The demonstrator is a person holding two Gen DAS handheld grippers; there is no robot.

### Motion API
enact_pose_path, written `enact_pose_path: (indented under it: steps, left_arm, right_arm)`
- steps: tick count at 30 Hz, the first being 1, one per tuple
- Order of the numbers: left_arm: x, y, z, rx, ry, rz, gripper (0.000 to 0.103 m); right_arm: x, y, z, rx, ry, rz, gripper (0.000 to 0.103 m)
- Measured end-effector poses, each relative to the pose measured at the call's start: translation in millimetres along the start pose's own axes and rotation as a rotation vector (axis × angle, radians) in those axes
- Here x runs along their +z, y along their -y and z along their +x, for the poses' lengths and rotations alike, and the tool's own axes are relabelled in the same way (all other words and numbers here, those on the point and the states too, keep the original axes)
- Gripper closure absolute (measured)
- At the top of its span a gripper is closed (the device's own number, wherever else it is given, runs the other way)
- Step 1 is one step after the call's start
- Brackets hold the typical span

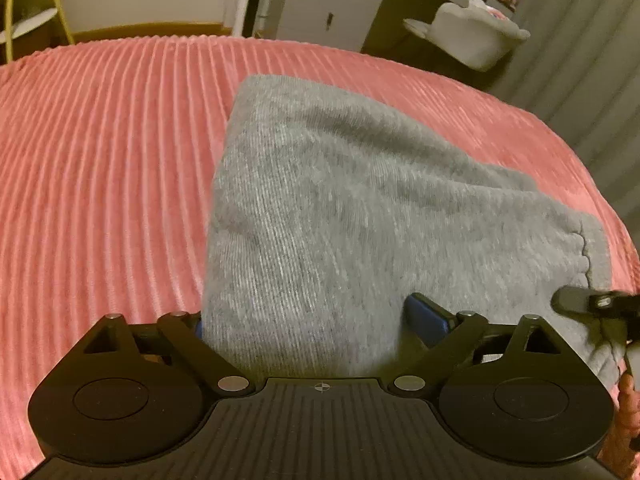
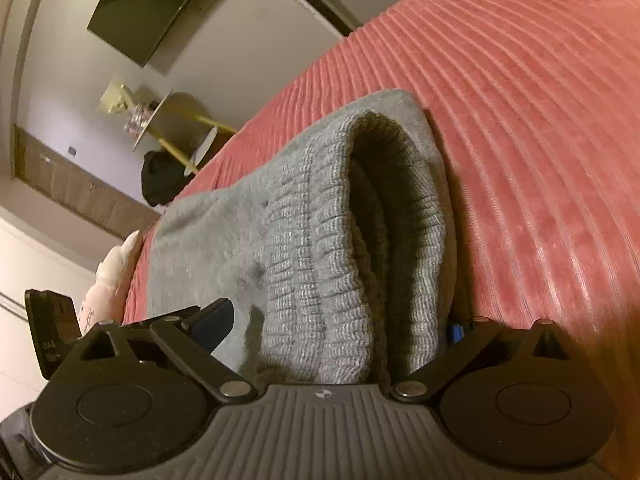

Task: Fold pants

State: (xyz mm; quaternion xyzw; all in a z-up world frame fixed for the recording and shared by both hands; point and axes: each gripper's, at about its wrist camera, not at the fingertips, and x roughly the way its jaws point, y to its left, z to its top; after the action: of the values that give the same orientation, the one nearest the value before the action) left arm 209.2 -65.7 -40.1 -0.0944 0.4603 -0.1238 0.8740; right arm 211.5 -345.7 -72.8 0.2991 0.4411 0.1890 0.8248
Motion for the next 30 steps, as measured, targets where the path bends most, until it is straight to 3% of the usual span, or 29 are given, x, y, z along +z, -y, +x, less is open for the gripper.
enact_pose_path:
  steps: [1,2,4,6,10,17,18,19,20,22,23,25,27,30]
  left_arm:
    - [0,2,-2,0.003,0.01,0.018,0.024]
    - [1,3,-5,0.008,0.016,0.033,0.028]
    - [3,0,-12,0.006,0.031,0.014,0.053]
    - [6,-7,-19,-0.021,0.043,-0.04,0.067]
    - [10,-1,-29,-0.008,0.082,-0.023,0.072]
    - [29,5,-51,-0.036,0.245,-0.053,0.071]
    - [34,6,-50,-0.02,0.254,-0.053,0.065]
    - [38,7,-47,0.02,0.247,-0.066,0.049]
    - [43,7,-43,0.096,0.233,-0.074,0.043]
    - [42,9,-42,0.218,0.233,-0.052,0.044]
    - [39,9,-44,0.239,0.231,-0.026,0.042]
    - [25,10,-50,0.219,0.234,0.016,0.03]
    - [5,12,-56,0.173,0.249,0.004,0.025]
    - [-20,16,-61,0.037,0.275,-0.064,0.026]
  right_arm:
    - [-4,-6,-2,-0.051,0.014,-0.033,0.026]
    - [-11,-12,-6,-0.08,0.025,-0.071,0.033]
    - [-16,-19,-11,-0.097,0.053,-0.093,0.038]
    - [-16,-26,-15,-0.113,0.072,-0.092,0.042]
    - [-11,-46,-26,-0.092,0.129,-0.117,0.048]
    - [26,-76,-44,-0.062,0.236,-0.211,0.049]
    - [31,-77,-43,-0.068,0.251,-0.218,0.049]
    - [38,-76,-40,-0.063,0.252,-0.212,0.047]
    - [45,-72,-36,-0.069,0.237,-0.191,0.04]
    - [55,-64,-31,-0.18,0.225,-0.132,0.029]
    - [55,-63,-32,-0.249,0.234,-0.134,0.029]
    - [42,-63,-42,-0.295,0.285,-0.152,0.029]
    - [24,-61,-56,-0.208,0.305,-0.118,0.029]
    - [-6,-60,-71,-0.052,0.354,-0.07,0.032]
